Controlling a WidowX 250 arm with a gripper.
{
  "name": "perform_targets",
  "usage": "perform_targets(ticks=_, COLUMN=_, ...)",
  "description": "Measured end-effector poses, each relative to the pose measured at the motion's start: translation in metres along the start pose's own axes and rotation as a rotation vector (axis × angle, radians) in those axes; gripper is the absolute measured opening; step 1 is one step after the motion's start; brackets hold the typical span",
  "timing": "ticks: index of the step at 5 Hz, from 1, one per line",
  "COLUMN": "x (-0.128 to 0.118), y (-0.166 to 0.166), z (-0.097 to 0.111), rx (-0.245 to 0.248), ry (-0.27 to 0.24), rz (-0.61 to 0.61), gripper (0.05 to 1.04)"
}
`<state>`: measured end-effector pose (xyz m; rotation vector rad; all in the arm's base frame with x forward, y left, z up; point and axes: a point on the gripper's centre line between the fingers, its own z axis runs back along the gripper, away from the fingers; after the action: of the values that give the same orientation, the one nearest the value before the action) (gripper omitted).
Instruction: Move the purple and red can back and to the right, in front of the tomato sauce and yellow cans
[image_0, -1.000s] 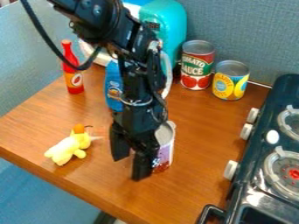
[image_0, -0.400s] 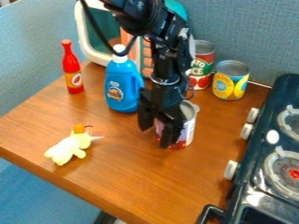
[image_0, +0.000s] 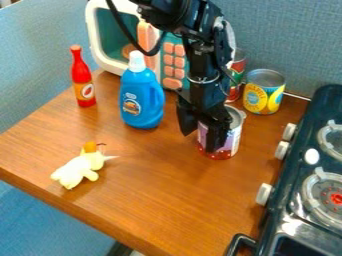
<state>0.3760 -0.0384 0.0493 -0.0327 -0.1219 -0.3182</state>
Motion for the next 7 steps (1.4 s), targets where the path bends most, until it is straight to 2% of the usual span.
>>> perform_targets(ticks=1, x=-0.004, y=0.008, z=0.001, rx=-0.018, ry=-0.002, rz=0.018, gripper=1.001)
perform_targets(ticks=2, x=-0.031, y=0.011, z=0.016, rx=-0.013, ry=0.001, rz=0.040, gripper=1.001)
perform_targets(ticks=3, x=-0.065, y=0.013, z=0.036, rx=-0.017, ry=0.060, rz=0.031, gripper=1.001)
perform_targets(ticks=4, x=-0.099, y=0.020, z=0.057, rx=-0.003, ry=0.090, rz=0.021, gripper=1.001)
perform_targets(ticks=5, x=-0.127, y=0.034, z=0.069, rx=0.043, ry=0.115, rz=-0.014, gripper=1.001)
perform_targets(ticks=6, x=-0.150, y=0.058, z=0.068, rx=0.051, ry=0.102, rz=0.030, gripper=1.001)
perform_targets(ticks=7, x=-0.164, y=0.069, z=0.071, rx=0.010, ry=0.111, rz=0.071, gripper=1.001)
